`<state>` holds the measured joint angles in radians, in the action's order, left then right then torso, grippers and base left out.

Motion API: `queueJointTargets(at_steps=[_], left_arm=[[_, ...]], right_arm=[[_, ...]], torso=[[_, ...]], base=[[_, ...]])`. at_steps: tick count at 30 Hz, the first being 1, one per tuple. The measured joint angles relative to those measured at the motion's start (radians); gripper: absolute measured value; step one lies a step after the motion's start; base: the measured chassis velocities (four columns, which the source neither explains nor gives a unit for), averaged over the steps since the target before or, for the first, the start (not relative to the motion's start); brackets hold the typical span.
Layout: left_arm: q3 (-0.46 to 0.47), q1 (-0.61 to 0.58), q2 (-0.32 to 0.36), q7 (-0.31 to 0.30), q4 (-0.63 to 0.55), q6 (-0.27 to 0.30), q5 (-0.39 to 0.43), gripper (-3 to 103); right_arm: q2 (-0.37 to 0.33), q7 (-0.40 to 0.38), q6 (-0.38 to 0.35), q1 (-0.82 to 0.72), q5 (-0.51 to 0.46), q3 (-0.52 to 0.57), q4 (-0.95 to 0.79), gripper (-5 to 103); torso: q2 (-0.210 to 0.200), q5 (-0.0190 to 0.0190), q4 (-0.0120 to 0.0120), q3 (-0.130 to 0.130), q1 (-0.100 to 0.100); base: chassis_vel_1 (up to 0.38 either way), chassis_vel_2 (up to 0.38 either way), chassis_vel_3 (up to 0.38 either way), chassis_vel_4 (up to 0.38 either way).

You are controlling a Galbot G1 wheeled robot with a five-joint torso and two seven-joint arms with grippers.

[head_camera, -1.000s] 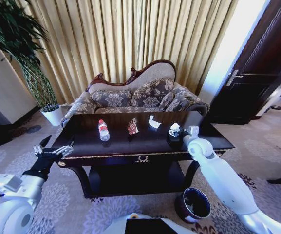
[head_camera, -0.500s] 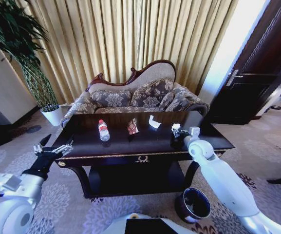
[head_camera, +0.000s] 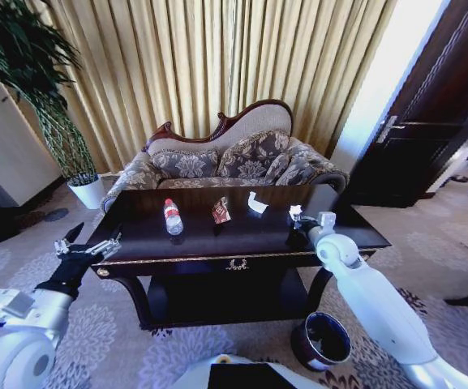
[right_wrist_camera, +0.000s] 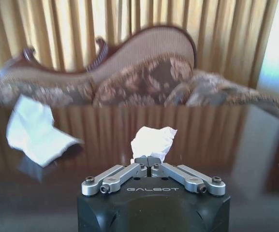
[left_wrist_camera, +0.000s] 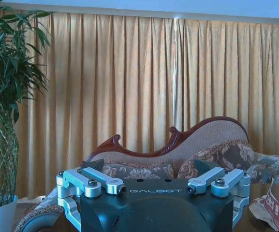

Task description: Move to the front of the table and place the trash on the table into the trash bin.

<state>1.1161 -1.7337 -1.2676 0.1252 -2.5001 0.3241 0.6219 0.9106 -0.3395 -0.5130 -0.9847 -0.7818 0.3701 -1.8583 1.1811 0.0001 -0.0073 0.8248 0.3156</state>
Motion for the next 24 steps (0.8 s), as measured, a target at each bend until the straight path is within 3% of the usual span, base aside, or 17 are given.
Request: queueJointTargets(at_steps=[4, 9, 18, 24], left_arm=[[0.003, -0.001, 0.001, -0.001, 0.0, -0.01, 0.003, 100], [0.004, 0.003, -0.002, -0.002, 0.0, -0.015, 0.016, 100], [0.006, 0.005, 0.002, -0.006, 0.011, -0.018, 0.026, 100], [0.015, 0.006, 0.009, -0.006, 0.018, -0.021, 0.038, 100]], right_arm=[[-0.007, 0.046, 0.058, -0.072, 0.022, 0.056, -0.061, 0], [-0.008, 0.108, 0.106, -0.257, 0.032, 0.205, -0.241, 0], [0.066, 0.112, 0.164, -0.472, 0.131, 0.3, -0.456, 0], [0.106, 0.08, 0.139, -0.556, 0.149, 0.316, -0.579, 0]], torso=[[0.0, 0.0001, 0.0, 0.0, 0.0], [0.0, -0.0003, -0.0003, 0.0, 0.0], [0.0, -0.0001, -0.0002, 0.0, 0.0], [0.0, -0.0003, -0.0001, 0.0, 0.0]], base=[[0.0, 0.0, 0.0, 0.0], [0.0, 0.0, 0.0, 0.0], [0.0, 0.0, 0.0, 0.0], [0.0, 0.0, 0.0, 0.0]])
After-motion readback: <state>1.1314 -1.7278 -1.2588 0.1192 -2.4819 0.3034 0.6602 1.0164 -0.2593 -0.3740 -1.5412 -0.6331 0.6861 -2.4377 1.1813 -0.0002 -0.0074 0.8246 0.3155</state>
